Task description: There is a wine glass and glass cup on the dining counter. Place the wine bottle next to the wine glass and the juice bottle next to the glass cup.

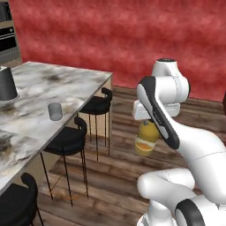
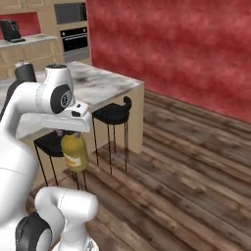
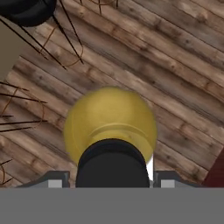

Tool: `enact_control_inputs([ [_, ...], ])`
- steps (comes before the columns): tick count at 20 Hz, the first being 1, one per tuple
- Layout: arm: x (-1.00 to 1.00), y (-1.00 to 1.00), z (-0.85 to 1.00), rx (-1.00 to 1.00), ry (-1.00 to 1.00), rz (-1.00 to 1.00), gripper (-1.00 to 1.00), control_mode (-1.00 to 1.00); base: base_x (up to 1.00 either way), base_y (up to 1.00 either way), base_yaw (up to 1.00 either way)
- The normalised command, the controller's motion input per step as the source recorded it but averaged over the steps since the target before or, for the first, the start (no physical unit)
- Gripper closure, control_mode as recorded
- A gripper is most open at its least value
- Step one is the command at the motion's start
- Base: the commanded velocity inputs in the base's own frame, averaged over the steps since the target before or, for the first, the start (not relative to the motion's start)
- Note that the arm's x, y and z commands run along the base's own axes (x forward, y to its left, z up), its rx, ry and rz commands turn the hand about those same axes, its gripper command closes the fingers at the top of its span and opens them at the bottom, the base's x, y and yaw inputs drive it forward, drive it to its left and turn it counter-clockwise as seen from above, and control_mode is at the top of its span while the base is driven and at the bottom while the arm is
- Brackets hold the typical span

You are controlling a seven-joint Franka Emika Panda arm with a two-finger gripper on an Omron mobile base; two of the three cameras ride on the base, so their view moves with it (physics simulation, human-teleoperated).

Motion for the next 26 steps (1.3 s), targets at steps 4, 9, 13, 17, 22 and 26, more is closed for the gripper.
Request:
enact_control_inputs([
  [4,0.0,0.0,0.0,0.0,0.0,0.0,1.0,1.0,0.66,-0.16,0.36],
  [9,0.0,0.0,0.0,0.0,0.0,0.0,1.0,1.0,0.63,-0.12,0.45],
  [13,0.0,0.0,0.0,0.0,0.0,0.0,1.0,1.0,0.58,-0.09,0.53],
  [17,0.0,0.0,0.0,0.0,0.0,0.0,1.0,1.0,0.54,-0.04,0.59],
  [22,0.0,0.0,0.0,0.0,0.0,0.0,1.0,1.0,0.57,-0.01,0.54],
  [26,0.0,0.0,0.0,0.0,0.0,0.0,1.0,1.0,0.72,-0.06,0.34],
])
